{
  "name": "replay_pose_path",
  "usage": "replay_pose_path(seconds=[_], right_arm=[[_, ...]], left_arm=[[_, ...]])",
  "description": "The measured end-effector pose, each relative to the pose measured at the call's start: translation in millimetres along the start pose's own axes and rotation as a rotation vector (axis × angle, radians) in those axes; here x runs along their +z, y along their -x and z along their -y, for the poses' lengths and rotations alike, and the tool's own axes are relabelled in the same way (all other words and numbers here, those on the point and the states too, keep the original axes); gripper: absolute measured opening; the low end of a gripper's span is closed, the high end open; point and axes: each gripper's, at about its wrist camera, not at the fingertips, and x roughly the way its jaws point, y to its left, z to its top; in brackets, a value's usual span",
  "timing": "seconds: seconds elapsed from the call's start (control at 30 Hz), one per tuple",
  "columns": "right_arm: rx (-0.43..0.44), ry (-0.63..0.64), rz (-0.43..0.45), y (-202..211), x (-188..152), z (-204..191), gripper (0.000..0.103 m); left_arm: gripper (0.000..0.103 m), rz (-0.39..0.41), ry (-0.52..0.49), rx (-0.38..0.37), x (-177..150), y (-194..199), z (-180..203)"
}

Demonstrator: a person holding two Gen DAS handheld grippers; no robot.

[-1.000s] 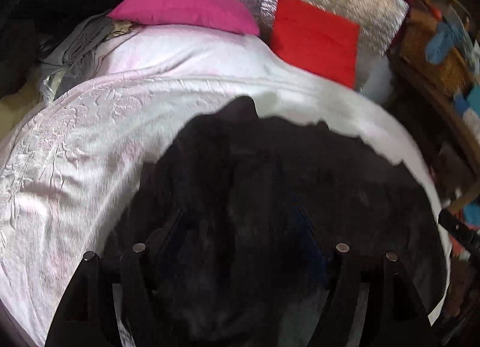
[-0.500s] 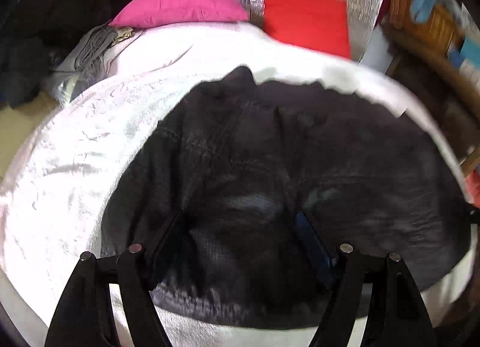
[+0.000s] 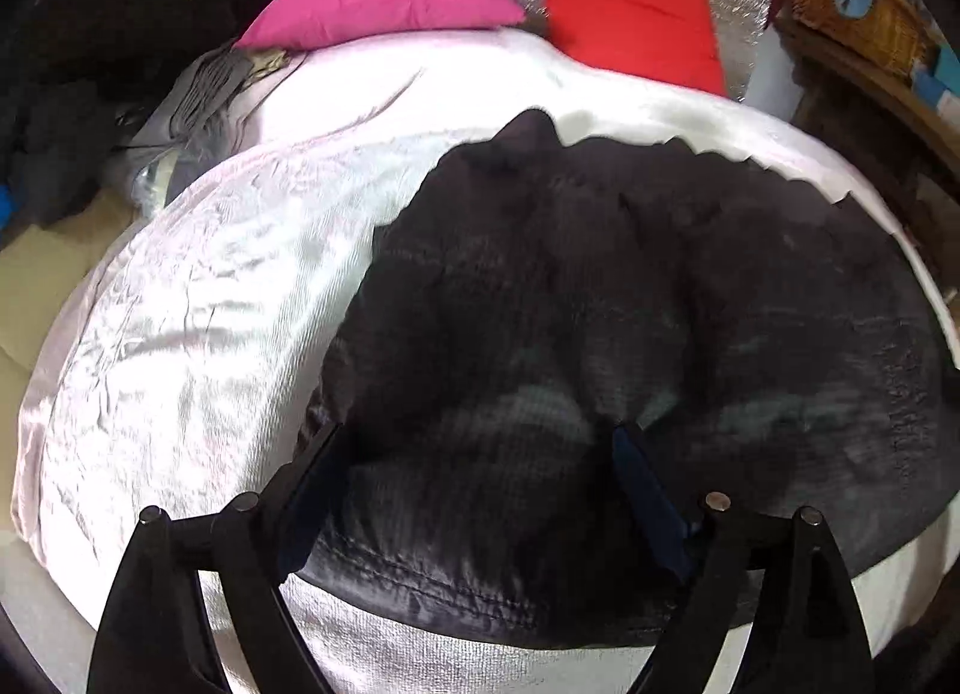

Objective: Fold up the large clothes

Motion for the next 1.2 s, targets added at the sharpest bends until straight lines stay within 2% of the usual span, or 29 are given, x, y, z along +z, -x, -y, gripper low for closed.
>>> replay_pose_path(seconds=[0.07,0.13,0.27,0.33,0.43,0.5,0.53,0.6,0.7,0.8,0.93,1.03,1.13,1.2], right_arm=[[0.059,-0.045,0.038,13.8,6.4,9.0,0.064],[0.073,-0.067,0.089,28.0,11.3,20.0,0.065],[0.096,-0.191,0.129,38.4,15.8,53.9,0.067],[0.110,-0.180,0.149,41.8,17.6,55.4,0.067],[0.059,-0.119,0.149,37.4,18.2,45.4,0.067],[0.071,-0.099,0.079,19.8,17.3,38.5,0.066],[0.042,-0.079,0.056,12.1,16.5,34.8,0.066],[-0.034,-0.030,0.014,-0.9,13.9,28.9,0.066],[-0.034,-0.035,0.011,0.6,14.9,29.1,0.066],[0.035,-0.093,0.060,21.1,18.1,42.3,0.066],[0.088,-0.176,0.105,38.7,20.9,66.4,0.068],[0.126,-0.260,0.076,34.7,23.8,85.1,0.071],[0.176,-0.301,0.041,28.7,25.2,102.1,0.071],[0.198,-0.307,0.031,23.2,23.2,109.0,0.072]], left_arm=[[0.088,0.026,0.035,-0.063,5.0,8.8,-13.2],[0.088,0.083,0.085,-0.109,10.4,19.6,-31.6],[0.088,0.130,0.183,-0.133,17.2,23.1,-66.4],[0.088,0.105,0.250,-0.146,19.3,12.0,-84.9],[0.088,0.017,0.287,-0.133,17.1,-13.5,-88.8],[0.088,-0.041,0.249,-0.106,10.3,-27.0,-77.8],[0.088,-0.075,0.215,-0.075,7.5,-36.1,-69.8],[0.089,-0.072,0.180,-0.036,9.1,-39.9,-59.8],[0.088,-0.065,0.165,-0.031,10.9,-34.8,-55.6],[0.088,-0.020,0.200,-0.099,11.9,-20.5,-66.3],[0.089,0.073,0.230,-0.256,13.6,4.2,-79.3],[0.091,0.026,0.266,-0.379,17.1,-7.5,-86.7],[0.091,-0.066,0.315,-0.455,20.1,-29.6,-93.6],[0.091,-0.090,0.328,-0.471,21.5,-37.8,-96.7]])
